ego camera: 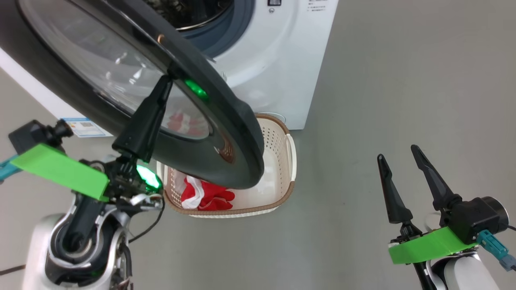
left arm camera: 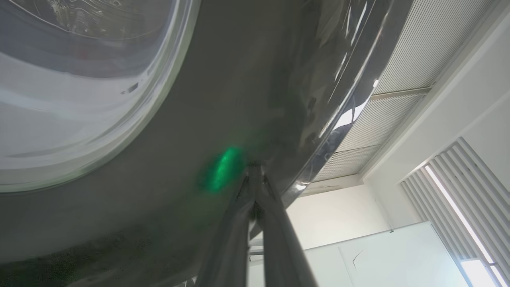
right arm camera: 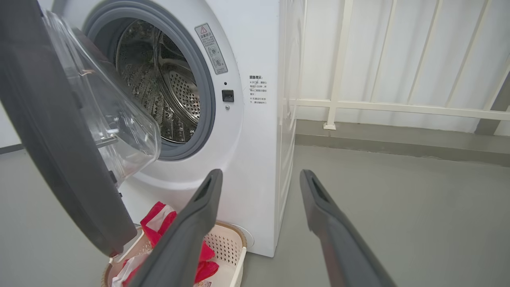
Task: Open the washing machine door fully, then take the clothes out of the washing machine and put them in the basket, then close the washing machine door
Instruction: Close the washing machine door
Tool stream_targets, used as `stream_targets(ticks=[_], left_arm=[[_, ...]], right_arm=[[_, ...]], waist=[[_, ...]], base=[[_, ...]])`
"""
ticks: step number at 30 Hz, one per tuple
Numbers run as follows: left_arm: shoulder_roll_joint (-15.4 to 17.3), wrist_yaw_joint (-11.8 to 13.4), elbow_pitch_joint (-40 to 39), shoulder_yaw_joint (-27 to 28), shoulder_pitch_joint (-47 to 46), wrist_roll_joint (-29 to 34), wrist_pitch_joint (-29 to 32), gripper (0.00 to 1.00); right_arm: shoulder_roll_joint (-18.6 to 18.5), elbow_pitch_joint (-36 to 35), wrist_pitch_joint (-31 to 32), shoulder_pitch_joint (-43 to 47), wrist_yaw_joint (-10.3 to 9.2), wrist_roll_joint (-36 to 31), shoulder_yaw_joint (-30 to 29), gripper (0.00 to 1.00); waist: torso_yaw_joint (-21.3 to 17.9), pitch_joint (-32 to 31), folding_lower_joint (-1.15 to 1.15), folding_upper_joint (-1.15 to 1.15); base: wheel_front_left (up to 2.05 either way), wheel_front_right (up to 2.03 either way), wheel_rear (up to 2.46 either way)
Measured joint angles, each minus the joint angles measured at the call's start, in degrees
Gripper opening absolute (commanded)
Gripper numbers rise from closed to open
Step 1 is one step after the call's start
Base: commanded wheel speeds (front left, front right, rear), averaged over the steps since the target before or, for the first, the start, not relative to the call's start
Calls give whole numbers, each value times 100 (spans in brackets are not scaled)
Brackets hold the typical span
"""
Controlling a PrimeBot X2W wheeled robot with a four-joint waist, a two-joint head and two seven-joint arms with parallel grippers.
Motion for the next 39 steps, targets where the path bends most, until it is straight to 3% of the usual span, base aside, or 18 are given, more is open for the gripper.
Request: stream_targets(ticks=[13, 29, 39], left_arm=[[-5, -198, 625, -4, -665, -36, -389, 0], [-18, -643, 1644, -105, -1560, -81, -644, 0], [-20, -742, 2053, -57, -2063, -26, -743, 0]], right_arm=[[0, -31, 0, -102, 0, 1, -7, 100], [0, -43, -1, -188, 0, 1, 5, 100], [1, -67, -1, -307, 0, 33, 45, 100]], waist=[[-268, 241, 0, 0], [-448, 469, 0, 0], [-598, 681, 0, 0]], base=[[0, 0, 0], [0, 0, 0], [0, 0, 0]])
